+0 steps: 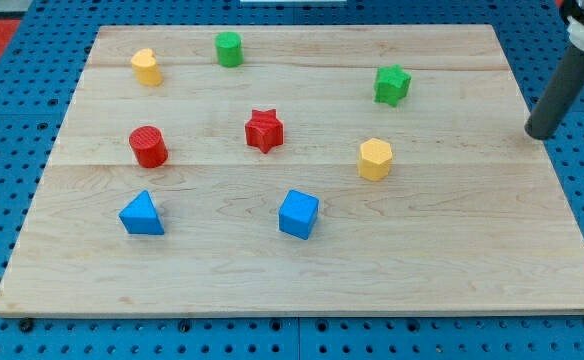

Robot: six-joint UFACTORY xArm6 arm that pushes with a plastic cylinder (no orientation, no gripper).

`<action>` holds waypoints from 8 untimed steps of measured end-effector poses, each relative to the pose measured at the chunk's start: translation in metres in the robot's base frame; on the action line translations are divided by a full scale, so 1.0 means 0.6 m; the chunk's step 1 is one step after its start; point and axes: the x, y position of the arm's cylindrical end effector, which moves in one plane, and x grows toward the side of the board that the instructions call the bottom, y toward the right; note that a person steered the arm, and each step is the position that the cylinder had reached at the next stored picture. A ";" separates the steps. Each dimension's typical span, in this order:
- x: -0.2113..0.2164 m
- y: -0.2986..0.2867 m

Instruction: Slide the blue cube diagonally bottom right to the yellow hexagon

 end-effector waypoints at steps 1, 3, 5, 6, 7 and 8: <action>0.123 -0.174; 0.200 -0.355; 0.203 -0.355; 0.203 -0.365; 0.226 -0.374; 0.290 -0.503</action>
